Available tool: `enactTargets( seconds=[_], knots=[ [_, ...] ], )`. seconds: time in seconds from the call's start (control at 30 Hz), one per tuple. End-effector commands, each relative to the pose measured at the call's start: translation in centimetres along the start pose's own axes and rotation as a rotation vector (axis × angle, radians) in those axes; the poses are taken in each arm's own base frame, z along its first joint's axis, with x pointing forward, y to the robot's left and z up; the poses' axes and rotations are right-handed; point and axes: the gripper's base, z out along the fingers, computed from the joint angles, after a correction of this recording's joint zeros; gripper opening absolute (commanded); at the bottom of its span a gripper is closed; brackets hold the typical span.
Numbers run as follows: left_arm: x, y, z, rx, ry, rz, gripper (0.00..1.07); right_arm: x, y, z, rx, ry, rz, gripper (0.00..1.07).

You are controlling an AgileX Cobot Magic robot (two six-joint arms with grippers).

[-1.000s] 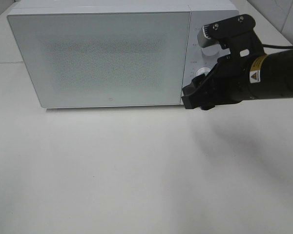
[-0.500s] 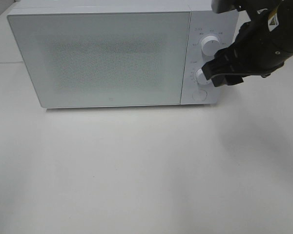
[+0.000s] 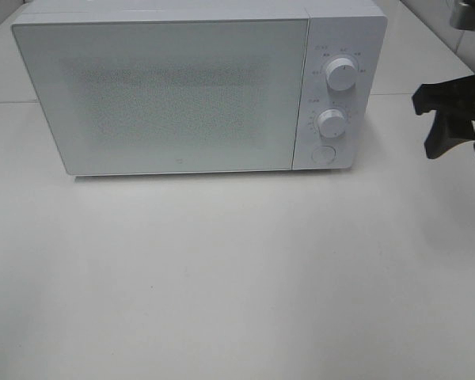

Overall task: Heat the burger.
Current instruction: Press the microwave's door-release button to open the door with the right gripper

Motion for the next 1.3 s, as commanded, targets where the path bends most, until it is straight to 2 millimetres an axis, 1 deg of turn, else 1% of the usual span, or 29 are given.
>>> enactTargets(
  seconds=[0.03, 0.1, 0.17, 0.2, 0.27, 0.3, 0.33, 0.37, 0.4, 0.43, 0.47, 0.53, 0.57, 0.6, 0.63, 0.67, 0.7, 0.73, 0.77, 0.83, 0.87, 0.9, 0.93, 1.0, 1.03, 1.1, 1.17, 1.27, 1.3],
  knots=[
    [0.0, -0.1, -0.2, -0.003, -0.035, -0.007, 0.0, 0.5, -1.9, -0.7, 0.018, 0.059, 0.064, 0.58],
    [0.0, -0.1, -0.2, -0.003, -0.035, -0.007, 0.0, 1.0, -2.5, -1.3, 0.027, 0.065, 0.082, 0.58],
    [0.0, -0.1, -0.2, -0.003, -0.035, -0.007, 0.0, 1.7, -2.8, -3.2, 0.04, 0.039, 0.089, 0.58],
    [0.0, -0.1, -0.2, -0.003, -0.035, -0.007, 0.0, 1.7, -2.8, -3.2, 0.04, 0.039, 0.089, 0.58],
    [0.0, -0.1, -0.2, -0.003, -0.035, -0.007, 0.0, 2.7, -2.8, -5.4, 0.051, 0.004, 0.067, 0.58],
    [0.0, -0.1, -0.2, -0.003, -0.035, -0.007, 0.0, 2.7, -2.8, -5.4, 0.051, 0.004, 0.067, 0.58],
    [0.0, -0.1, -0.2, -0.003, -0.035, -0.007, 0.0, 3.5, -2.8, -7.0, 0.05, -0.021, 0.047, 0.58],
    [0.0, -0.1, -0.2, -0.003, -0.035, -0.007, 0.0, 4.0, -2.7, -7.7, 0.05, -0.029, 0.035, 0.58],
    [0.0, -0.1, -0.2, -0.003, -0.035, -0.007, 0.0, 4.0, -2.7, -7.7, 0.05, -0.029, 0.035, 0.58],
    [0.0, -0.1, -0.2, -0.003, -0.035, -0.007, 0.0, 4.9, -2.7, -9.0, 0.05, -0.038, 0.024, 0.58],
    [0.0, -0.1, -0.2, -0.003, -0.035, -0.007, 0.0, 4.9, -2.7, -9.0, 0.05, -0.038, 0.024, 0.58],
    [0.0, -0.1, -0.2, -0.003, -0.035, -0.007, 0.0, 6.6, -2.7, -10.7, 0.047, -0.067, 0.016, 0.58],
    [0.0, -0.1, -0.2, -0.003, -0.035, -0.007, 0.0, 6.6, -2.7, -10.7, 0.047, -0.067, 0.016, 0.58],
    [0.0, -0.1, -0.2, -0.003, -0.035, -0.007, 0.0, 8.0, -2.6, -11.5, 0.039, -0.091, 0.016, 0.58],
    [0.0, -0.1, -0.2, -0.003, -0.035, -0.007, 0.0, 8.7, -2.7, -11.5, 0.039, -0.092, 0.016, 0.58],
    [0.0, -0.1, -0.2, -0.003, -0.035, -0.007, 0.0, 8.7, -2.7, -11.5, 0.039, -0.092, 0.016, 0.58],
    [0.0, -0.1, -0.2, -0.003, -0.035, -0.007, 0.0, 10.5, -2.7, -11.5, 0.038, -0.106, 0.016, 0.58],
    [0.0, -0.1, -0.2, -0.003, -0.035, -0.007, 0.0, 10.5, -2.7, -11.5, 0.038, -0.106, 0.016, 0.58],
    [0.0, -0.1, -0.2, -0.003, -0.035, -0.007, 0.0, 12.1, -2.8, -11.4, 0.038, -0.119, 0.016, 0.58],
    [0.0, -0.1, -0.2, -0.003, -0.035, -0.007, 0.0, 12.8, -2.8, -11.4, 0.037, -0.125, 0.015, 0.58],
    [0.0, -0.1, -0.2, -0.003, -0.035, -0.007, 0.0, 14.5, -2.8, -11.2, 0.037, -0.143, 0.01, 0.58],
    [0.0, -0.1, -0.2, -0.003, -0.035, -0.007, 0.0, 14.5, -2.8, -11.2, 0.037, -0.143, 0.01, 0.58],
    [0.0, -0.1, -0.2, -0.003, -0.035, -0.007, 0.0, 16.1, -2.9, -11.0, 0.037, -0.168, 0.002, 0.58],
    [0.0, -0.1, -0.2, -0.003, -0.035, -0.007, 0.0, 16.7, -2.9, -10.9, 0.036, -0.179, 0.001, 0.58],
    [0.0, -0.1, -0.2, -0.003, -0.035, -0.007, 0.0, 18.0, -3.0, -10.8, 0.036, -0.211, -0.004, 0.58],
    [0.0, -0.1, -0.2, -0.003, -0.035, -0.007, 0.0, 18.6, -3.0, -10.8, 0.036, -0.224, -0.011, 0.58],
    [0.0, -0.1, -0.2, -0.003, -0.035, -0.007, 0.0, 20.8, -3.0, -10.8, 0.035, -0.313, -0.024, 0.58],
    [0.0, -0.1, -0.2, -0.003, -0.035, -0.007, 0.0, 21.2, -3.1, -10.8, 0.035, -0.333, -0.025, 0.58],
    [0.0, -0.1, -0.2, -0.003, -0.035, -0.007, 0.0, 22.1, -3.1, -10.8, 0.034, -0.382, -0.026, 0.58]
  ],
)
